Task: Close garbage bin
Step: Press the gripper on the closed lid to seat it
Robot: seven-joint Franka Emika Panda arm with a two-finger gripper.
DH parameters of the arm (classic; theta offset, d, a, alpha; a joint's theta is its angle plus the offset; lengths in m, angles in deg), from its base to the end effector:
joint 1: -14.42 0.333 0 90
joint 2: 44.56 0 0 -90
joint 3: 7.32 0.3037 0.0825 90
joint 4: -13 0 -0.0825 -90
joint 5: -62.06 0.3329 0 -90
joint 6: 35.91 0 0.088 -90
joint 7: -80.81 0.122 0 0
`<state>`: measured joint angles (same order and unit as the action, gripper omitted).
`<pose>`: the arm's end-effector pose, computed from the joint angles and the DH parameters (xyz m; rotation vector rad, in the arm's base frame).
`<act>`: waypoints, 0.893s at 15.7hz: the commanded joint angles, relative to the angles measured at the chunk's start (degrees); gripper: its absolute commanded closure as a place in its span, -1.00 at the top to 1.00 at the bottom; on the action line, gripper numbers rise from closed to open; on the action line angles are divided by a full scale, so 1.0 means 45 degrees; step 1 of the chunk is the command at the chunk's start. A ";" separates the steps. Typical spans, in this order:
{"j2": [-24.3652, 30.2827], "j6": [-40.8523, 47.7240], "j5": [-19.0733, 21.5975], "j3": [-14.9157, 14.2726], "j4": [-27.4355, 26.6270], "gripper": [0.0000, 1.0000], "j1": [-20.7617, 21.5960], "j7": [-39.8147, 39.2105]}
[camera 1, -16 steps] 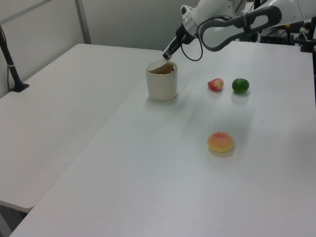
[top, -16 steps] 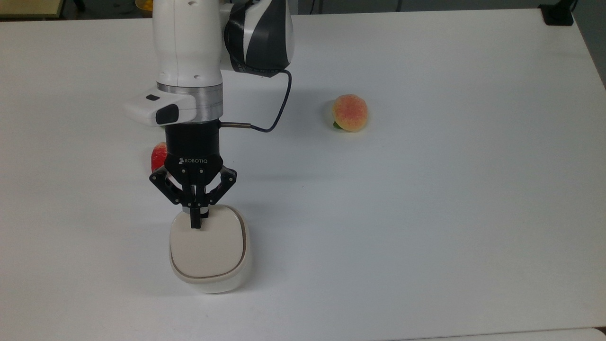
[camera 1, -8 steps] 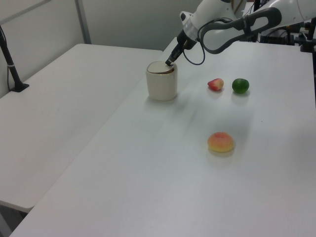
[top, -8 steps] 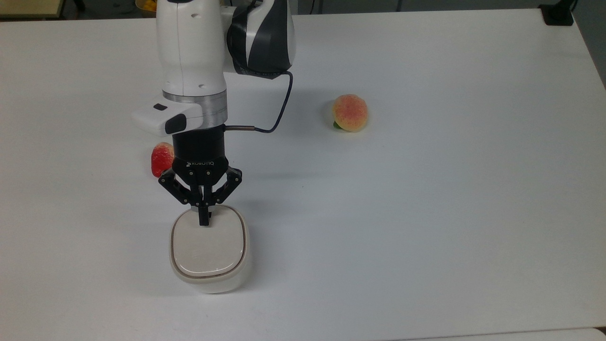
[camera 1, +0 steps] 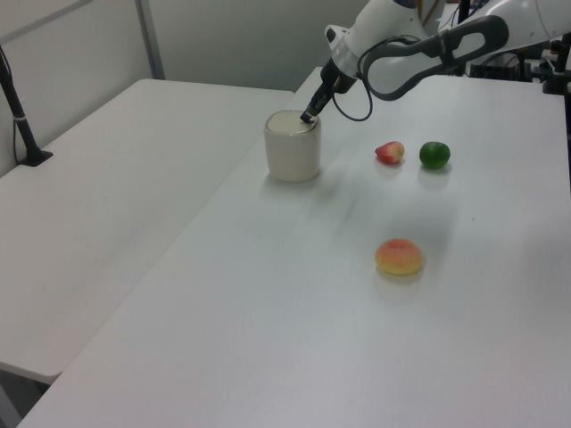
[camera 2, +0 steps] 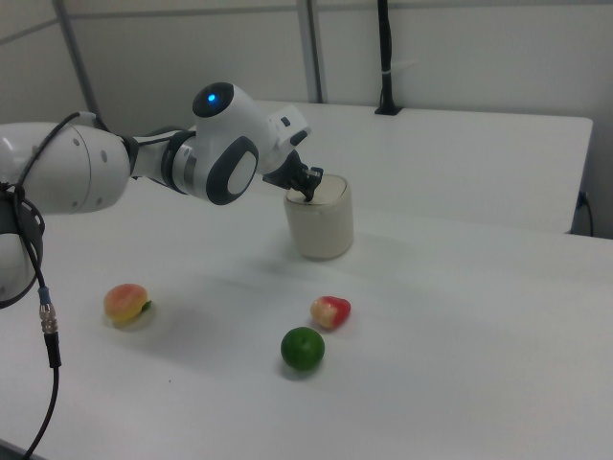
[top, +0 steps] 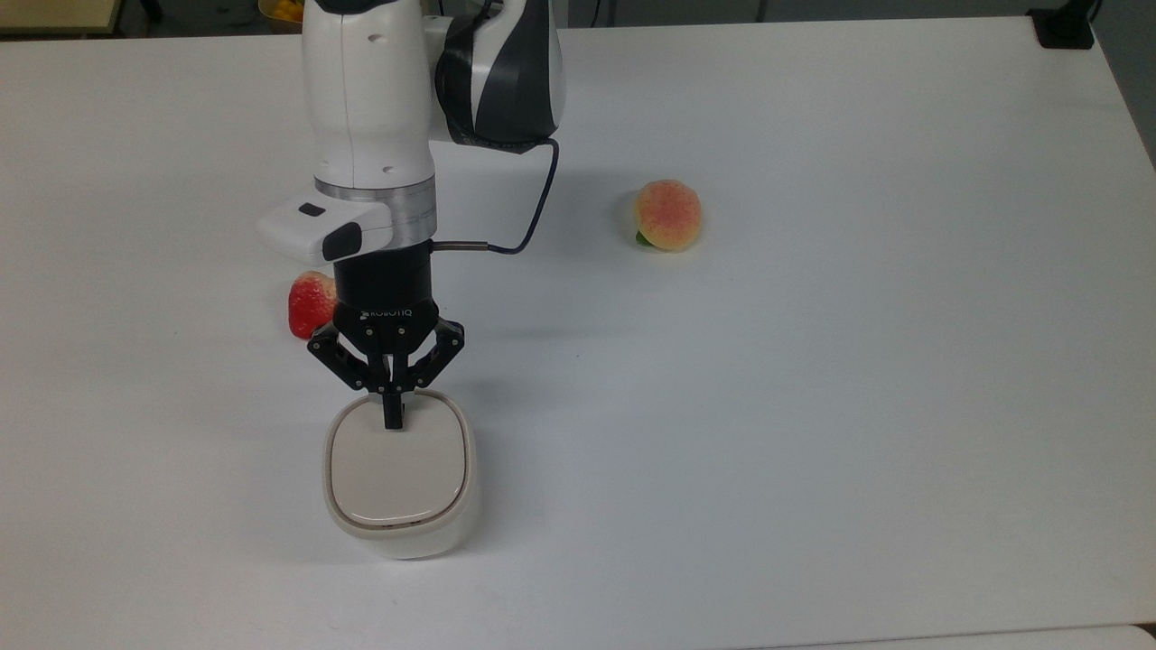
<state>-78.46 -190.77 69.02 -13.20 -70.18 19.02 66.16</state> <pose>0.7158 -0.0020 0.4201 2.9083 0.2597 1.0026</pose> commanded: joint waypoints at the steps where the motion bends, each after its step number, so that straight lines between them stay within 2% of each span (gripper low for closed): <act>1: 0.0346 0.0313 -0.0102 0.0153 -0.0598 -1.00 -0.0104 -0.0281; 9: 0.0307 0.0293 -0.0121 0.0173 -0.0774 -1.00 -0.0104 -0.0262; 14: 0.0696 0.0313 -0.0063 0.0192 -0.0754 -1.00 -0.0143 -0.0203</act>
<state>-78.32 -190.77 69.02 -13.19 -70.50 19.01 65.76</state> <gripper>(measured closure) 0.991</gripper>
